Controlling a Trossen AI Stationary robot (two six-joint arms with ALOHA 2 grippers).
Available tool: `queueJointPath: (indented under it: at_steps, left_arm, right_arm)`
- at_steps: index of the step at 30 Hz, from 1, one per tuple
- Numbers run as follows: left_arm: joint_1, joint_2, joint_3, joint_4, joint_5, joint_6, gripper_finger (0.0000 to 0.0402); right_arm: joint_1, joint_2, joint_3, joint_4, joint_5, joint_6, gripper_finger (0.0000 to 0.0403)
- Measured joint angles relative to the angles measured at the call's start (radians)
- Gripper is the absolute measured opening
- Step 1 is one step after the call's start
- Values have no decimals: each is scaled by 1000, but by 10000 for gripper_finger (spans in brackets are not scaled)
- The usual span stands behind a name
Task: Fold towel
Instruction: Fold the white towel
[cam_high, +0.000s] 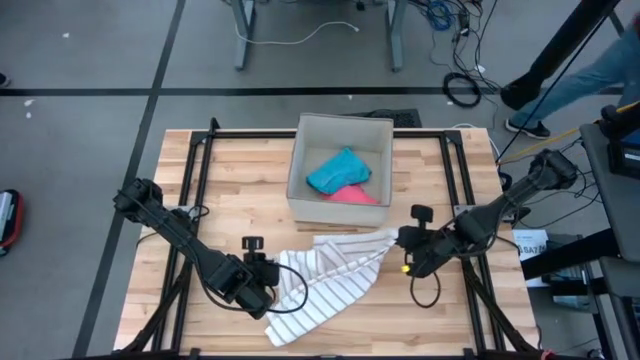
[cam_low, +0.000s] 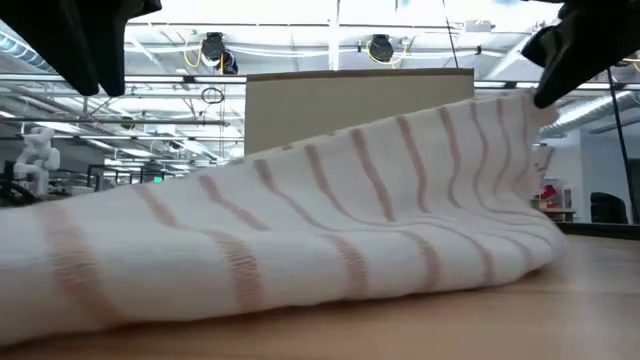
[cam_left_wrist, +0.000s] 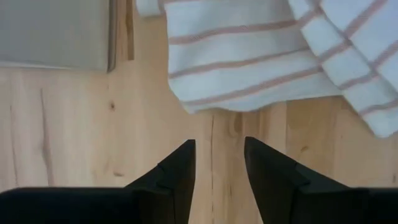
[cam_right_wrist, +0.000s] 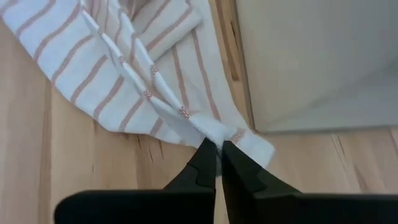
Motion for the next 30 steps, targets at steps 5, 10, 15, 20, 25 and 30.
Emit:
queueJointPath:
  at_steps: [5, 10, 15, 20, 25, 30]
  left_arm:
    - [0, 0, 0, 186, 44, -13, 145]
    - [-1, 0, -25, 384, 179, -9, 145]
    - [-15, 0, -122, 526, 235, -95, 152]
    - [-24, 1, -234, 740, 246, -182, 190]
    - [-24, 1, -316, 880, 246, -251, 242]
    - [-31, 53, -383, 963, 246, -289, 260]
  right_arm:
    - [18, 1, 12, -93, -8, 69, 0]
    - [29, 1, 12, -168, -11, 127, 0]
    - [48, 1, 12, -170, -13, 129, 0]
    - [60, 1, 12, -171, -13, 123, 0]
    - [73, 1, 12, -172, -13, 120, 0]
    - [87, 1, 12, -172, -6, 123, 0]
